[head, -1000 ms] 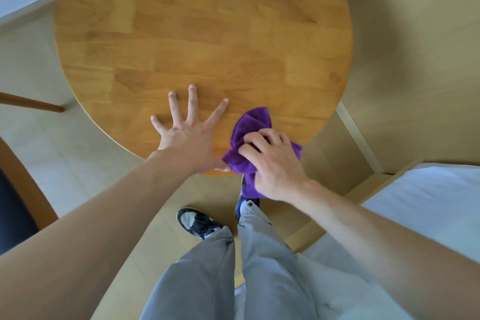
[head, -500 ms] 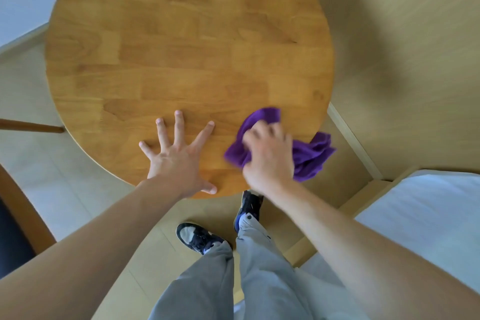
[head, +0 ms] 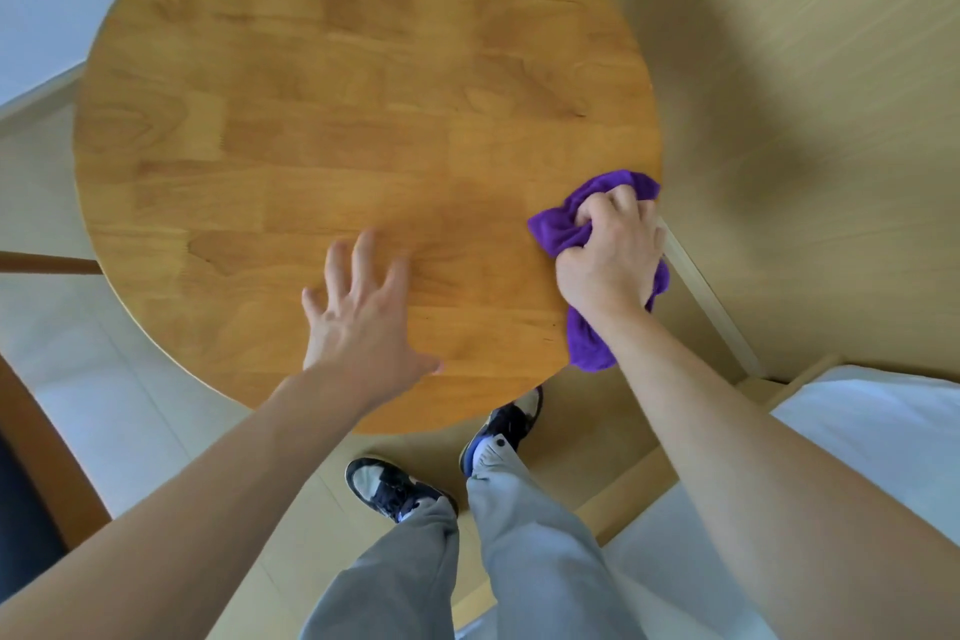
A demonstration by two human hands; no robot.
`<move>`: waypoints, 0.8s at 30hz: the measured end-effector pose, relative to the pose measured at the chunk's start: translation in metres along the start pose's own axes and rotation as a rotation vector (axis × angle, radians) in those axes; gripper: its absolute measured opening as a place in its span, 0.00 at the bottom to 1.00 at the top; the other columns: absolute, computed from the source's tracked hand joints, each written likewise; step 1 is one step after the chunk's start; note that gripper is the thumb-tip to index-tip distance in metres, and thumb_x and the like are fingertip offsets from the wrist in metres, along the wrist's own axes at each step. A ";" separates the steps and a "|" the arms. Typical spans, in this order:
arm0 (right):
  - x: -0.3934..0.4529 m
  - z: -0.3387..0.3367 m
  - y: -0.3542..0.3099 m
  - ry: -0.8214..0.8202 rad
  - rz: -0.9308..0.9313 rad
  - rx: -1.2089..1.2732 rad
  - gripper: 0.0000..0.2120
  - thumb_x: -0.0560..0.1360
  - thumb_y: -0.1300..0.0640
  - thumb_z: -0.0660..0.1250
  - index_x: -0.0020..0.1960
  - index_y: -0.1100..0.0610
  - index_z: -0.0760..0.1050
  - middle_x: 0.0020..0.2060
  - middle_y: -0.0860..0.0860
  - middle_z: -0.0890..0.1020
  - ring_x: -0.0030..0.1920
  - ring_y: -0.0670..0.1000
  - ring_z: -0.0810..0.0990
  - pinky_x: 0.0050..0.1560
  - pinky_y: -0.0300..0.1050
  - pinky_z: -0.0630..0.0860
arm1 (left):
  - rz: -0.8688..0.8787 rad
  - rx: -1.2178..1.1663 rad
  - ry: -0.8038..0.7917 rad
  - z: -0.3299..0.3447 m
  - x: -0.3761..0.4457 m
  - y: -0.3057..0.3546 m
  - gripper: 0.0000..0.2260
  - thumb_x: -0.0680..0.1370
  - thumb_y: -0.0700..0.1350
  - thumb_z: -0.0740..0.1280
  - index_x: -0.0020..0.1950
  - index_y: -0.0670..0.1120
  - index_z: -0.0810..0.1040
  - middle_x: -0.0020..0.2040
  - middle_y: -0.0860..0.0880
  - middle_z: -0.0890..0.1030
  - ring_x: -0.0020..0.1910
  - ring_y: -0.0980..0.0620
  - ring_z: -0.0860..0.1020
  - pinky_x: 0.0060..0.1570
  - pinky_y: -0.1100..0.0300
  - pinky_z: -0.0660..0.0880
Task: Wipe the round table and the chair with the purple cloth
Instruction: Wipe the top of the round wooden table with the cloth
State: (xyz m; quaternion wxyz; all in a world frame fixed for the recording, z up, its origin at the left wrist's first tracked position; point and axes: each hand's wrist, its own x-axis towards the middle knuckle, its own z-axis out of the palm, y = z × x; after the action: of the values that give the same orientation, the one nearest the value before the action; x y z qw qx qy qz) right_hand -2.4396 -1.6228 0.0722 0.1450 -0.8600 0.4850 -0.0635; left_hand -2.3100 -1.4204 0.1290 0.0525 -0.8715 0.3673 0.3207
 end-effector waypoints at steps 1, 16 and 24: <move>-0.006 0.001 -0.005 -0.015 0.002 -0.034 0.11 0.65 0.66 0.64 0.42 0.51 0.70 0.48 0.50 0.74 0.50 0.58 0.71 0.50 0.52 0.68 | 0.024 -0.015 0.018 -0.006 0.012 0.010 0.58 0.62 0.66 0.79 0.80 0.59 0.45 0.80 0.47 0.35 0.80 0.38 0.38 0.73 0.29 0.56; 0.116 -0.012 0.033 -0.111 -0.274 0.005 0.13 0.61 0.66 0.65 0.41 0.52 0.68 0.45 0.52 0.75 0.47 0.60 0.73 0.47 0.57 0.73 | -0.049 0.146 -0.138 -0.033 0.073 0.072 0.67 0.60 0.63 0.82 0.78 0.61 0.31 0.78 0.43 0.28 0.79 0.31 0.36 0.68 0.25 0.61; 0.008 -0.010 0.005 -0.225 -0.230 -0.109 0.17 0.57 0.61 0.70 0.45 0.53 0.73 0.47 0.51 0.74 0.48 0.58 0.72 0.49 0.55 0.72 | -0.116 0.064 -0.178 -0.031 0.078 0.074 0.67 0.59 0.58 0.84 0.78 0.63 0.33 0.76 0.46 0.25 0.78 0.33 0.32 0.69 0.23 0.55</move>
State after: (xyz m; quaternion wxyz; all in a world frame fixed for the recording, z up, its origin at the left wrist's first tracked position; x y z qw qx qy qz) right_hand -2.4421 -1.6340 0.0801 0.1435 -0.9181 0.3670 0.0433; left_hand -2.3033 -1.5316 0.1173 0.1314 -0.8571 0.3203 0.3814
